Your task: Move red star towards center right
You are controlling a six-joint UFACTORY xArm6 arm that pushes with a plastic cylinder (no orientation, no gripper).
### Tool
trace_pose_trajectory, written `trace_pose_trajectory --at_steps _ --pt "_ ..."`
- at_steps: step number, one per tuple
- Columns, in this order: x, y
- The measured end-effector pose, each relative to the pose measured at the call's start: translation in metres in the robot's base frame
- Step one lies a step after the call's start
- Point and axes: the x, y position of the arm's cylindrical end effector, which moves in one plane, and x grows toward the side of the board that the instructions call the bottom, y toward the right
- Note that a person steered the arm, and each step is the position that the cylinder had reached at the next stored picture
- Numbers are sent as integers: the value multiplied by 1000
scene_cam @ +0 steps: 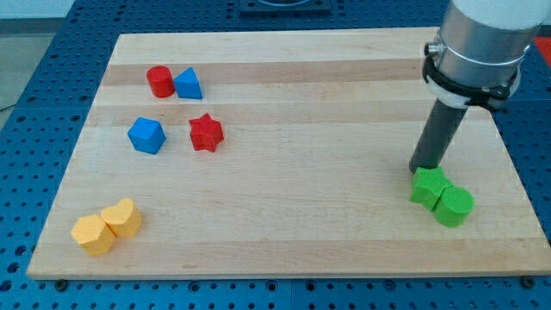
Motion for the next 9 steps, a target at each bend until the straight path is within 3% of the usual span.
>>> trace_pose_trajectory --at_steps 1,3,5,7,8,9 --pt "-18 -27" --pt "-59 -153" --pt "-2 -246" --pt "-10 -376" --pt "-30 -365" --pt "-35 -289"
